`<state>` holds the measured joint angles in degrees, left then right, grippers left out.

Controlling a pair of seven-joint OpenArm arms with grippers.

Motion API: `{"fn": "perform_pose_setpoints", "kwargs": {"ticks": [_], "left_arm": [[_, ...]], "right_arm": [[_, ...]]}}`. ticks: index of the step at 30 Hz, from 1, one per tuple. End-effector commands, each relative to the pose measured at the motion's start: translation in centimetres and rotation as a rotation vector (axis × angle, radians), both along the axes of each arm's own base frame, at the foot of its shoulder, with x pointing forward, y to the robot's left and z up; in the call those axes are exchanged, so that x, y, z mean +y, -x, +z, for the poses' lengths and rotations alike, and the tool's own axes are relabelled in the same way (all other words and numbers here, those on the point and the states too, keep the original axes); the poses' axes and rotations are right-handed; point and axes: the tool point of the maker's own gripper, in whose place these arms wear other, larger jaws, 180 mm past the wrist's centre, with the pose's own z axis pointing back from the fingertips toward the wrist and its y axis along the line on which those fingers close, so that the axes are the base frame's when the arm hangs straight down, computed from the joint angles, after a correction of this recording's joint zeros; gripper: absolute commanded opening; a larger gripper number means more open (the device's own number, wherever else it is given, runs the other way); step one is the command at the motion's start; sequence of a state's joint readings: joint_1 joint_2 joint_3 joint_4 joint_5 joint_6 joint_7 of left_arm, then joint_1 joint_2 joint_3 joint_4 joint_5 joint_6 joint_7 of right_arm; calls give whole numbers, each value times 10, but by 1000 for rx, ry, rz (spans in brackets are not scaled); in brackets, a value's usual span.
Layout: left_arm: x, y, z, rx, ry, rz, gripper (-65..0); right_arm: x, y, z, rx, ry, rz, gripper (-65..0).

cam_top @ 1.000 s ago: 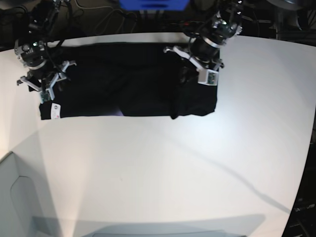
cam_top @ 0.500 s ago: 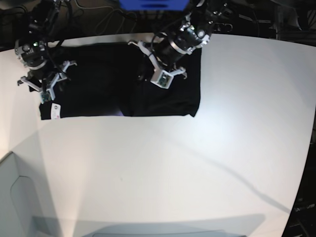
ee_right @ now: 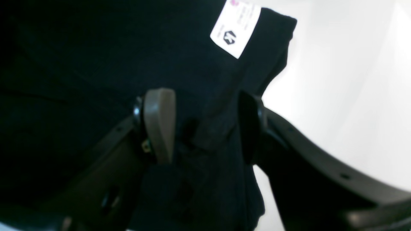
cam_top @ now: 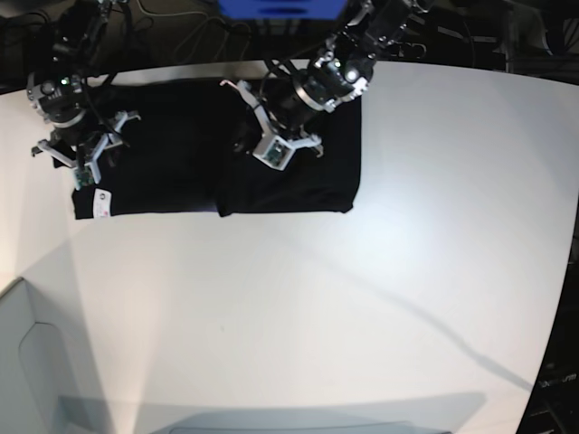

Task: Fold the T-shirt properly
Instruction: 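Lift the strip end with the left gripper and fold it toward the right gripper, then release the folded end and reposition the left gripper at its edge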

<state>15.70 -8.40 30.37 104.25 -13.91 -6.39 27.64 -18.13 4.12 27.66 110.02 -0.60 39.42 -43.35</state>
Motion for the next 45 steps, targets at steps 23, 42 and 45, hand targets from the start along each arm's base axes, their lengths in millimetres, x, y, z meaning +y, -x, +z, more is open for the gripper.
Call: {"fn": "perform_pose_setpoints", "kwargs": {"ticks": [23, 42, 45], "left_arm": [[5, -23, 57, -143, 44, -15, -228], [158, -73, -46, 61, -191, 391, -228], [164, -73, -49, 66, -205, 397, -228]], "right_arm": [[1, -6, 10, -38, 4, 22, -328], [-41, -15, 22, -103, 3, -147, -323], [-43, -12, 0, -51, -39, -168, -323]]}}
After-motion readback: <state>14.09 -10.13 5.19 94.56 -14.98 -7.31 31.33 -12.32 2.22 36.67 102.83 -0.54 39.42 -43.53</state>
